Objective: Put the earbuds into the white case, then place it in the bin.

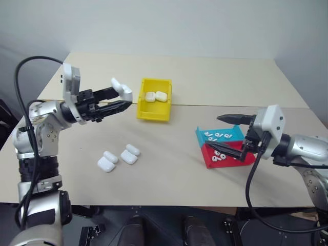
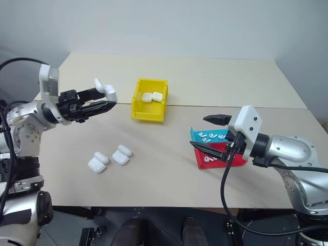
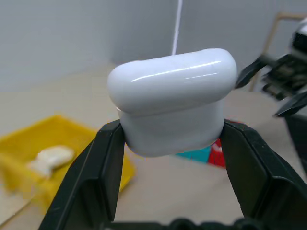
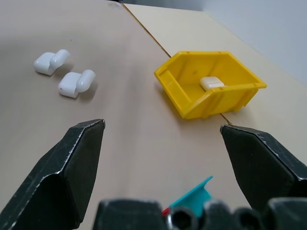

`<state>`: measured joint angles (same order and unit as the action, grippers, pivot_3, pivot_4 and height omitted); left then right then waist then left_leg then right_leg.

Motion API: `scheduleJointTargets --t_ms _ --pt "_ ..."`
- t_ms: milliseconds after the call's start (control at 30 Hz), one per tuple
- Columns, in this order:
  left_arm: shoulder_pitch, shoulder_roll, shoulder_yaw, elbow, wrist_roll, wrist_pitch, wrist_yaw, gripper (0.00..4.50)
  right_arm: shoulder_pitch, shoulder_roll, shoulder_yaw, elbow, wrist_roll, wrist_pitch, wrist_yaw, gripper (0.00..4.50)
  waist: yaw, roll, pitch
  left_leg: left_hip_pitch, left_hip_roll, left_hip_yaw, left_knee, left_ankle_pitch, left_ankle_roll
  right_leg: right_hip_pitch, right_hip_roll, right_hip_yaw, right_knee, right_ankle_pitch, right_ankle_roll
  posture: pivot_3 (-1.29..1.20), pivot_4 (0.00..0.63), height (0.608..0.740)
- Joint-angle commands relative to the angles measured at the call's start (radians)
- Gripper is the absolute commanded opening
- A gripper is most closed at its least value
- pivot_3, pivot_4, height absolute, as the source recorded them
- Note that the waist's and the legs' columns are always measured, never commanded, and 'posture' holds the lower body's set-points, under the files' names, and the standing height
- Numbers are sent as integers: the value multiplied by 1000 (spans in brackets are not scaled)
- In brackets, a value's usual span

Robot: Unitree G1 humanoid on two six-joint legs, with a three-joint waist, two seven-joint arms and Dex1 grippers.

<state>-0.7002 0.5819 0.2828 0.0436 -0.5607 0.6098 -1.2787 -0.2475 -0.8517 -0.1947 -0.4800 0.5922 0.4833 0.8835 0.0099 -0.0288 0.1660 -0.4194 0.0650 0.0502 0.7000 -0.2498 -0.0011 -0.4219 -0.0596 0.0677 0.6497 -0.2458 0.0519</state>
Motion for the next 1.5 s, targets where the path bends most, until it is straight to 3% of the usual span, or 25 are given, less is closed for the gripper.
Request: scheduleJointTargets --t_ms 33,233,433,533,633,767,1000,1500 --pt "18 -51 -51 -122 -90 -57 -44 2764 -43 -44 -30 29 -1 -11 40 4500 0 0 0 0 0 0 0 0 0 0 0 0 0 0 0 0 150 740" --pt "-20 -117 -143 -171 -159 -132 -137 2764 -82 -192 27 113 -65 8 158 4500 -1 0 0 1 0 1 0 0 0 0 0 1 0 0 0 0 150 740" --pt "-47 -110 -207 -109 -148 -192 -217 2764 -232 -337 214 179 -169 98 282 4500 -13 2 -1 3 0 2 -1 0 0 1 0 3 0 0 0 0 150 740" --pt "-39 -105 -227 -79 -123 -234 -236 2764 -279 -354 307 221 -242 30 376 3950 -21 2 -1 4 0 2 -2 0 0 1 1 3 -1 0 0 0 150 740" --pt "-30 -105 -232 -83 -128 -245 -228 2764 -316 -338 379 267 -307 8 420 3051 -22 2 -1 3 0 2 -2 0 0 1 1 3 -1 0 0 0 150 740" --pt "-4 -98 -240 -111 -138 -245 -223 2764 -376 -314 480 386 -467 -140 464 3051 -23 2 -1 3 0 2 -2 0 0 0 0 3 -1 0 0 0 150 740" --pt "48 -96 -252 -182 -158 -234 -192 2764 -503 -233 598 611 -633 -233 554 3051 -23 2 -1 3 0 2 -2 0 0 0 0 3 -1 0 0 0 150 740" --pt "106 -82 -254 -251 -174 -231 -115 2764 -548 -127 627 789 -774 -295 598 3051 -22 2 -1 3 0 3 -2 0 0 0 0 3 -1 0 0 0 150 740"
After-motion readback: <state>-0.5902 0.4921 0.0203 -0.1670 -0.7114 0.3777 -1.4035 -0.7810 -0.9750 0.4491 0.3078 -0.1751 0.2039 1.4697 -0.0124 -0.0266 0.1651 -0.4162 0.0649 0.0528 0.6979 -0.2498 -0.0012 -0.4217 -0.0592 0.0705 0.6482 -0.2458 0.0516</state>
